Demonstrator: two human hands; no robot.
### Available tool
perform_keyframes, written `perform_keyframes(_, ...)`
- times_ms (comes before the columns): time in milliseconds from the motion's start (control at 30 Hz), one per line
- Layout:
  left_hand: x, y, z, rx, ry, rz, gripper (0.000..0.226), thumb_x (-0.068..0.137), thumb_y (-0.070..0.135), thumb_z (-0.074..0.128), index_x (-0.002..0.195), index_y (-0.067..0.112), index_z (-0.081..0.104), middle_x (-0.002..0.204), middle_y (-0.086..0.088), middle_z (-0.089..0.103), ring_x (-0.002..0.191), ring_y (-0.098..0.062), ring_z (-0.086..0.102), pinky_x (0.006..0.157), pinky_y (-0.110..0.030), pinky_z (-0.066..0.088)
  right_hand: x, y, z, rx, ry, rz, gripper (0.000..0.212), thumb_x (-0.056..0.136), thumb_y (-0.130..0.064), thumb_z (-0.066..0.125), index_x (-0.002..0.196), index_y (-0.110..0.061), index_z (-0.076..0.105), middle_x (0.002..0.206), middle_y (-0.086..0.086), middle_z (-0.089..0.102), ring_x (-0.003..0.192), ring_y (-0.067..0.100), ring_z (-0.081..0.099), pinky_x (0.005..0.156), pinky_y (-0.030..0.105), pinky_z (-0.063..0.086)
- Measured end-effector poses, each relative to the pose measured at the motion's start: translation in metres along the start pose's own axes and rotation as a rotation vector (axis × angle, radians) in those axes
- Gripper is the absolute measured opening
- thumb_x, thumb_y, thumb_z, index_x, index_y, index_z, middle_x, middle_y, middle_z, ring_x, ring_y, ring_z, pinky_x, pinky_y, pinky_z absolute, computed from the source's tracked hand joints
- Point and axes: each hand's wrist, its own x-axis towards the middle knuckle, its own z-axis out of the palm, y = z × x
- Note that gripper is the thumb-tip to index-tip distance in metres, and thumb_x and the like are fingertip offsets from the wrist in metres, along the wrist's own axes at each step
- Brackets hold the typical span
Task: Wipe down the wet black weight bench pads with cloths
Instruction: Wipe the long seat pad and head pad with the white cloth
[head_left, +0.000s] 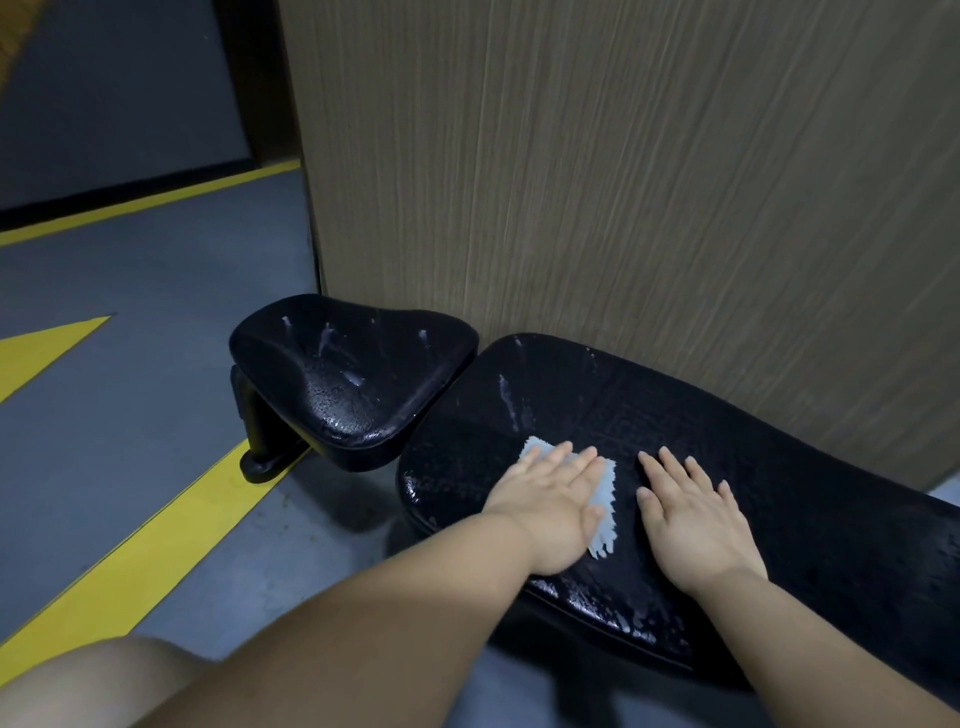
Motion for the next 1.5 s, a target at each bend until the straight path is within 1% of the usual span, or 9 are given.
perform_keyframes(133,0.010,-0.029,-0.009,-0.075,0.009,-0.094,0.056,0.105,0.041,0.012,0.156,0.025,-0.006,0.162,0.012,-0.011,0.148,-0.009,-0.014,0.120,-0.033,-0.011,-0.001,0.001,0.000,-0.001,-0.007,-0.004,0.052,0.102,-0.042,0.013,0.153,-0.034,0.007,0.160,-0.011,0.000,0.148,0.011,-0.005,0.121,0.037,-0.002)
perform_keyframes(367,0.004,-0.090,-0.022,-0.142,0.018,-0.336,0.055,0.105,0.040,0.012,0.155,0.026,-0.006,0.162,0.012,-0.011,0.149,-0.010,-0.011,0.120,-0.034,-0.006,0.003,0.001,0.000,-0.012,-0.011,-0.009,0.052,0.102,-0.042,0.011,0.153,-0.033,0.004,0.160,-0.010,-0.003,0.147,0.012,-0.007,0.121,0.038,-0.002)
perform_keyframes(567,0.010,-0.086,-0.020,-0.140,0.014,-0.492,0.057,0.104,0.040,0.009,0.155,0.022,-0.007,0.163,0.009,-0.013,0.149,-0.015,-0.012,0.120,-0.043,-0.008,0.007,0.000,0.000,-0.049,-0.025,0.000,0.053,0.101,-0.042,0.010,0.153,-0.032,0.000,0.161,-0.009,-0.005,0.148,0.015,-0.008,0.121,0.040,-0.001)
perform_keyframes(667,0.016,-0.060,-0.019,-0.096,0.005,-0.412,0.056,0.105,0.038,0.010,0.155,0.021,-0.009,0.162,0.009,-0.014,0.149,-0.016,-0.013,0.120,-0.044,-0.008,0.011,-0.001,0.001,-0.055,-0.031,0.005,0.053,0.101,-0.042,0.009,0.153,-0.033,-0.001,0.161,-0.008,-0.005,0.148,0.016,-0.008,0.120,0.041,-0.001)
perform_keyframes(867,0.032,0.003,-0.009,-0.028,-0.001,-0.087,0.056,0.105,0.040,0.012,0.155,0.024,-0.008,0.162,0.010,-0.014,0.148,-0.013,-0.016,0.120,-0.040,-0.011,0.019,-0.001,0.002,-0.046,-0.028,0.012,0.054,0.101,-0.044,0.010,0.153,-0.034,0.002,0.161,-0.009,-0.004,0.148,0.016,-0.007,0.120,0.041,-0.002)
perform_keyframes(967,0.040,0.007,-0.008,-0.026,0.001,-0.037,0.056,0.105,0.040,0.012,0.155,0.024,-0.007,0.162,0.011,-0.013,0.148,-0.012,-0.017,0.120,-0.039,-0.011,0.021,0.000,0.003,-0.042,-0.028,0.009,0.054,0.101,-0.045,0.010,0.153,-0.034,0.002,0.161,-0.009,-0.004,0.148,0.015,-0.008,0.120,0.041,-0.002)
perform_keyframes(1133,0.050,-0.010,-0.016,-0.035,-0.001,-0.082,0.055,0.105,0.039,0.010,0.155,0.024,-0.008,0.162,0.011,-0.013,0.148,-0.011,-0.016,0.120,-0.038,-0.010,0.022,0.002,0.001,-0.033,-0.025,0.001,0.053,0.101,-0.044,0.011,0.153,-0.034,0.003,0.161,-0.010,-0.003,0.148,0.014,-0.007,0.120,0.040,-0.003)
perform_keyframes(1333,0.046,-0.063,-0.028,-0.073,0.003,-0.245,0.054,0.106,0.037,0.010,0.155,0.025,-0.008,0.162,0.012,-0.012,0.149,-0.011,-0.012,0.121,-0.037,-0.007,0.023,0.002,0.000,-0.027,-0.021,-0.008,0.053,0.101,-0.043,0.011,0.153,-0.035,0.002,0.161,-0.010,-0.003,0.148,0.014,-0.007,0.120,0.039,-0.003)
perform_keyframes(1500,0.033,-0.104,-0.028,-0.109,0.011,-0.383,0.055,0.105,0.038,0.010,0.155,0.024,-0.007,0.163,0.009,-0.010,0.149,-0.013,-0.010,0.121,-0.038,-0.008,0.025,0.003,-0.001,-0.029,-0.019,-0.005,0.053,0.101,-0.044,0.011,0.153,-0.035,0.002,0.161,-0.010,-0.003,0.148,0.014,-0.007,0.120,0.040,-0.003)
